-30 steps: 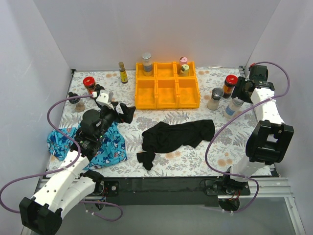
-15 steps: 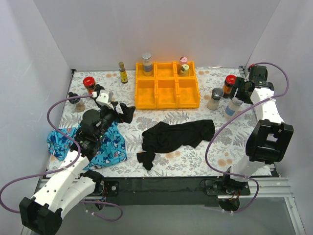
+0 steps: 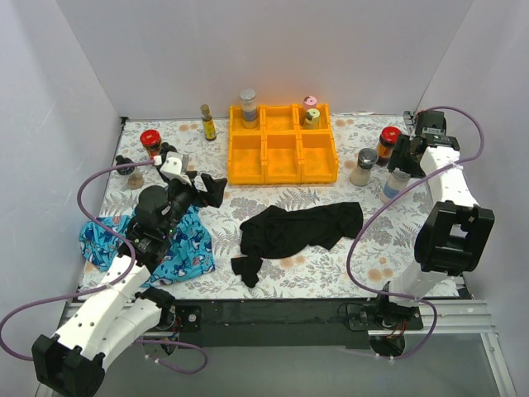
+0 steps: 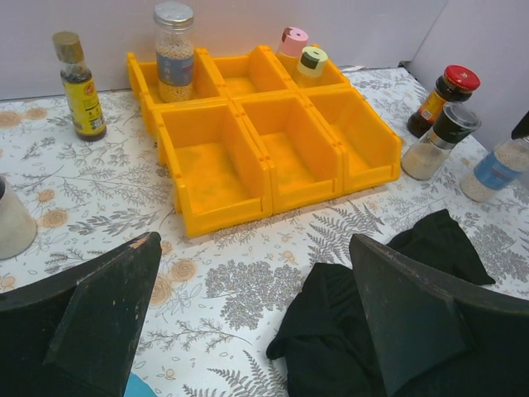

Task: Organize the condiment bottles
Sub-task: Pick up the bottle from the center of the board, then place the bottle at the center of the board.

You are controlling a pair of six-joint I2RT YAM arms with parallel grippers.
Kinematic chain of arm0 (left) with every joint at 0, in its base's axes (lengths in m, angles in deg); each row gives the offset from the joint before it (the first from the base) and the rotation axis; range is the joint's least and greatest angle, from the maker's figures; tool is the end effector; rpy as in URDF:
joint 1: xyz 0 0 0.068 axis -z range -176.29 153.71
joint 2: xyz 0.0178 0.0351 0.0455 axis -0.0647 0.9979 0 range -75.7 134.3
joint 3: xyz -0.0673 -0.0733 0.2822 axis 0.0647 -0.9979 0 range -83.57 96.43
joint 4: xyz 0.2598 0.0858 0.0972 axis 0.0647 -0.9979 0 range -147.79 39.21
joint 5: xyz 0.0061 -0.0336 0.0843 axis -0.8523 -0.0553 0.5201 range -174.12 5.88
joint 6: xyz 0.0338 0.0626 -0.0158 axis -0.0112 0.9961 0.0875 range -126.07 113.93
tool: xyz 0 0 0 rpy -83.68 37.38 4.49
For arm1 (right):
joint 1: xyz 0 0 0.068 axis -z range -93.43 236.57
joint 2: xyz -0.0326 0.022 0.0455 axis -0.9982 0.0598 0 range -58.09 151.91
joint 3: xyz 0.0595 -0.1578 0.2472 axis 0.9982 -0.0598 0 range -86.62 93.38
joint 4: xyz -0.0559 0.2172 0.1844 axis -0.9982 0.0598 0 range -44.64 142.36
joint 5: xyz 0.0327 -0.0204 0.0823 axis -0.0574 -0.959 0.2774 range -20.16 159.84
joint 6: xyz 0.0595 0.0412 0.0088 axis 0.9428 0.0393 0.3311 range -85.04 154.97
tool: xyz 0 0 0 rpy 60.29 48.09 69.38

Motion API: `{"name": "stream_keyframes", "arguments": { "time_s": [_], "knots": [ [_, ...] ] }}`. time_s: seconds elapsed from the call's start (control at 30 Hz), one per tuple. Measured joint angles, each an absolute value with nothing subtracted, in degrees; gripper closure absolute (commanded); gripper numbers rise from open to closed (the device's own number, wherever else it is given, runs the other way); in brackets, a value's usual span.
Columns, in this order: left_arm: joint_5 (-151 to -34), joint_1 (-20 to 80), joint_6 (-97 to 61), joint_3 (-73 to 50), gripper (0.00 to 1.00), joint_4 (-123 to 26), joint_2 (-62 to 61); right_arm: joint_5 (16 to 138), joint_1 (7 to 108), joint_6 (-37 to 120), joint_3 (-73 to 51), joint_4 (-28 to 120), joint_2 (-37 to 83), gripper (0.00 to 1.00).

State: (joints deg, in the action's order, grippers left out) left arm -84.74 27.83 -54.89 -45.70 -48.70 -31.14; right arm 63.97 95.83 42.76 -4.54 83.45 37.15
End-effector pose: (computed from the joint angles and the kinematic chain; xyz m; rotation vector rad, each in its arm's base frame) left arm 0.2074 -0.0935 0.3346 -0.3645 1.7063 -0.9645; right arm 0.4063 -0.0726 0.2945 0.4092 2.4295 -0.1373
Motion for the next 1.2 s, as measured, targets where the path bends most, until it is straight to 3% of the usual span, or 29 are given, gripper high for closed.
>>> {"name": "stream_keyframes", "arguments": {
  "time_s": [0.17,0.4,0.53,0.87,1.2],
  "knots": [
    [-82.8,27.8,-54.7,-45.7,0.02,-48.7,-32.3,58.1,90.1,42.7,-4.1,89.4,31.9,0.71],
    [-79.1,27.8,-54.7,-46.9,0.02,-48.5,-36.3,54.8,75.4,46.0,2.0,96.5,21.8,0.73],
    [-77.0,27.8,-54.7,-47.5,0.02,-48.0,-38.4,55.2,66.3,49.0,4.7,97.2,21.8,0.73],
    [-73.0,27.8,-54.7,-47.6,0.02,-47.6,-38.9,55.0,43.1,54.1,17.1,92.3,43.1,0.73],
    [-69.1,27.8,-54.7,-48.3,0.02,-47.3,-41.7,54.8,35.0,54.3,33.3,86.3,62.0,0.67]
  ]
}}
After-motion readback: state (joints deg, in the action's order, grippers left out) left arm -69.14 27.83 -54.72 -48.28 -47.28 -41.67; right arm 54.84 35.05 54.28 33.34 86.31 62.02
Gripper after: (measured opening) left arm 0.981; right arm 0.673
